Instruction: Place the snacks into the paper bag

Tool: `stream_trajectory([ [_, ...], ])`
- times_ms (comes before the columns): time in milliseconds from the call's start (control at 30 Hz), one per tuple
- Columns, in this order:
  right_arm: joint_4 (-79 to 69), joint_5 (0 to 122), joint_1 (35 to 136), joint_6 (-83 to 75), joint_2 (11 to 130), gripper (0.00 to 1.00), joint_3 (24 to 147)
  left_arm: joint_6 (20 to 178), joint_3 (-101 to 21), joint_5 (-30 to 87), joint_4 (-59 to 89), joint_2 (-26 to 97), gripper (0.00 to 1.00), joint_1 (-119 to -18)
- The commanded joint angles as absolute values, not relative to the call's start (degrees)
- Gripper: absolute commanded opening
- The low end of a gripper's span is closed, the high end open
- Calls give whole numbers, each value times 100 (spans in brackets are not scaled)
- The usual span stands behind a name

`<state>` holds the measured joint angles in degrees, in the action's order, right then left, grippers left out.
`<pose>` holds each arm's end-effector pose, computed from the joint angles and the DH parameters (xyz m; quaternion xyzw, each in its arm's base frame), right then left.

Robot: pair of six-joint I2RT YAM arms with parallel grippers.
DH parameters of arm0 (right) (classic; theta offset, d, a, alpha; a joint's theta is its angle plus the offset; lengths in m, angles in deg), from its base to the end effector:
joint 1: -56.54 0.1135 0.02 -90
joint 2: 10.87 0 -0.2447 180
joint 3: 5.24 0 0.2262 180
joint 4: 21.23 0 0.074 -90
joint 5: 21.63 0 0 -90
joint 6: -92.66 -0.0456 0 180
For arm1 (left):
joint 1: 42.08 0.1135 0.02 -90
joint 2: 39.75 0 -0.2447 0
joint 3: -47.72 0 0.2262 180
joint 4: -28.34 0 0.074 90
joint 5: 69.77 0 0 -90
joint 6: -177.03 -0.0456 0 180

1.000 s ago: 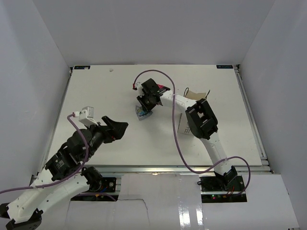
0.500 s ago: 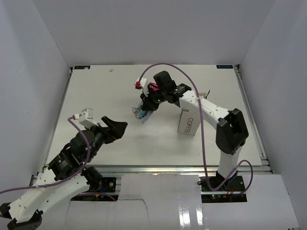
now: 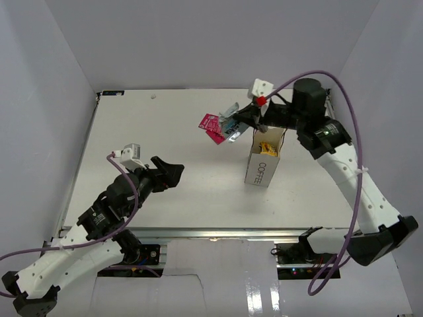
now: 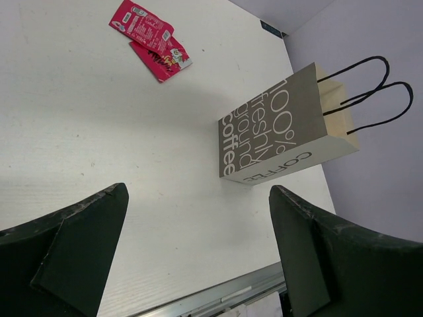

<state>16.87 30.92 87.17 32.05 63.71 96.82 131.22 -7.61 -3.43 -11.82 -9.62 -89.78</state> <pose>0.2130 0.1583 0.4335 -0.5420 0.5285 0.2536 0.6021 0.0976 -0.0800 0.3028 -0.1010 0.7798 -0.3153 0.5314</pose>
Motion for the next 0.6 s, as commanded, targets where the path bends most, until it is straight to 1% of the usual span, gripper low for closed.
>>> stream_trajectory([
  [0, 1797, 2987, 8082, 3675, 5893, 8, 9584, 12817, -643, -175, -684, -847, 98, -8963],
  [67, 1815, 3075, 7844, 3772, 5751, 8, 9523, 12694, -573, -104, -464, -742, 98, -8963],
  [200, 1797, 3242, 7054, 4027, 5523, 8, 9286, 12597, -634, 37, -331, -425, 98, -8963],
  [367, 1780, 3181, 6271, 4527, 5513, 8, 8996, 12527, -731, 186, -295, -135, 98, -8963],
  [467, 1780, 3199, 6208, 5055, 5505, 8, 8732, 12544, -696, 213, -199, -108, 98, -8963],
  [567, 1762, 2927, 6216, 5337, 5522, 8, 8539, 12544, -608, 256, -85, -108, 98, -8963],
])
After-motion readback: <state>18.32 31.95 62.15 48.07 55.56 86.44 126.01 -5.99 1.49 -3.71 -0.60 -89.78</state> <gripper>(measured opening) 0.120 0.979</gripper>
